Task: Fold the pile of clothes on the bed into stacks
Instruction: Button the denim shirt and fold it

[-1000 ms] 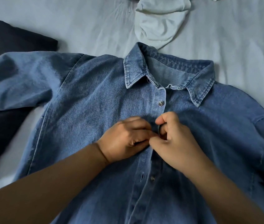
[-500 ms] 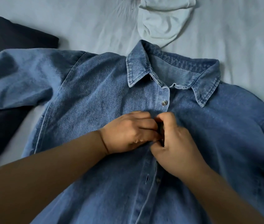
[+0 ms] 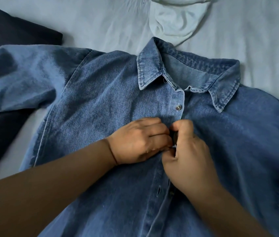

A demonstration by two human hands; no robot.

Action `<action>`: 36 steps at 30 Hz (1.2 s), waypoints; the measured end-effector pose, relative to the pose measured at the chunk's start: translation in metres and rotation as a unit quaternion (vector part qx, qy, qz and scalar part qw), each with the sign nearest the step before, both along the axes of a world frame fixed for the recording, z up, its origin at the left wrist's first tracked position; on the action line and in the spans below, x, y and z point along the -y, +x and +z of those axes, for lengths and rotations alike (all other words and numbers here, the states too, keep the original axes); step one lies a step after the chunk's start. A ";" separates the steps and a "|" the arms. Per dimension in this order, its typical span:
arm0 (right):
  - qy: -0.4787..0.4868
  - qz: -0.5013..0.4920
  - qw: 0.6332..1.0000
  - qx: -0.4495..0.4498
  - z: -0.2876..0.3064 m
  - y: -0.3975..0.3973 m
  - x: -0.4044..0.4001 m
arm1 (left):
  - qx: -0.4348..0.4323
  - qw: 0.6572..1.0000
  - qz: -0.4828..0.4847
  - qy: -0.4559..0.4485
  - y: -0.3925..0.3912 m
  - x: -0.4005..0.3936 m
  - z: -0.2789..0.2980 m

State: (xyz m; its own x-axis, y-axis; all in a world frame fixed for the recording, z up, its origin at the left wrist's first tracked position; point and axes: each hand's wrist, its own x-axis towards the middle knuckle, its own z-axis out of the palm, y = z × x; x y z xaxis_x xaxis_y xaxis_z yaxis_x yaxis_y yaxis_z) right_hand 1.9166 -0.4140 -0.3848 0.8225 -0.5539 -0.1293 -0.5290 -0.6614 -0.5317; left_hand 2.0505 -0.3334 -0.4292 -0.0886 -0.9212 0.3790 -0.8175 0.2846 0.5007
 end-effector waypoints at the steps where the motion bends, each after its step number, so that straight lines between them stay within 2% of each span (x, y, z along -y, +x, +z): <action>1: 0.005 0.000 1.000 0.007 0.000 0.001 0.000 | 0.005 1.000 0.003 0.000 0.000 0.000 0.000; 9: 0.060 -0.023 0.997 0.035 -0.003 0.001 -0.001 | 0.002 1.000 0.016 -0.002 -0.001 -0.001 0.001; 19: 0.067 -0.021 0.996 0.047 -0.007 -0.002 0.001 | 0.021 0.999 0.044 -0.021 -0.001 -0.001 -0.001; 23: 0.111 -0.041 0.991 0.057 -0.007 -0.001 0.003 | 0.021 0.997 0.076 -0.021 -0.004 -0.004 -0.003; 30: 0.180 -0.066 0.977 0.096 -0.011 -0.007 0.008 | -0.044 0.988 0.148 0.023 -0.021 -0.008 0.000; 36: 0.254 -0.078 0.956 0.120 -0.006 -0.008 0.013 | -0.027 0.983 0.179 0.008 -0.035 -0.008 0.004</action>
State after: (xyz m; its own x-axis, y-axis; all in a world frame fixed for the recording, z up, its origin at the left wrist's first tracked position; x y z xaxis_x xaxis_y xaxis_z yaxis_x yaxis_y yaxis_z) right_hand 1.9083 -0.4265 -0.3906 0.7746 -0.5879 -0.2332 -0.4232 -0.2077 -0.8819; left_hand 2.0158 -0.3252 -0.4253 0.2630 -0.8951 0.3601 -0.8361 -0.0252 0.5480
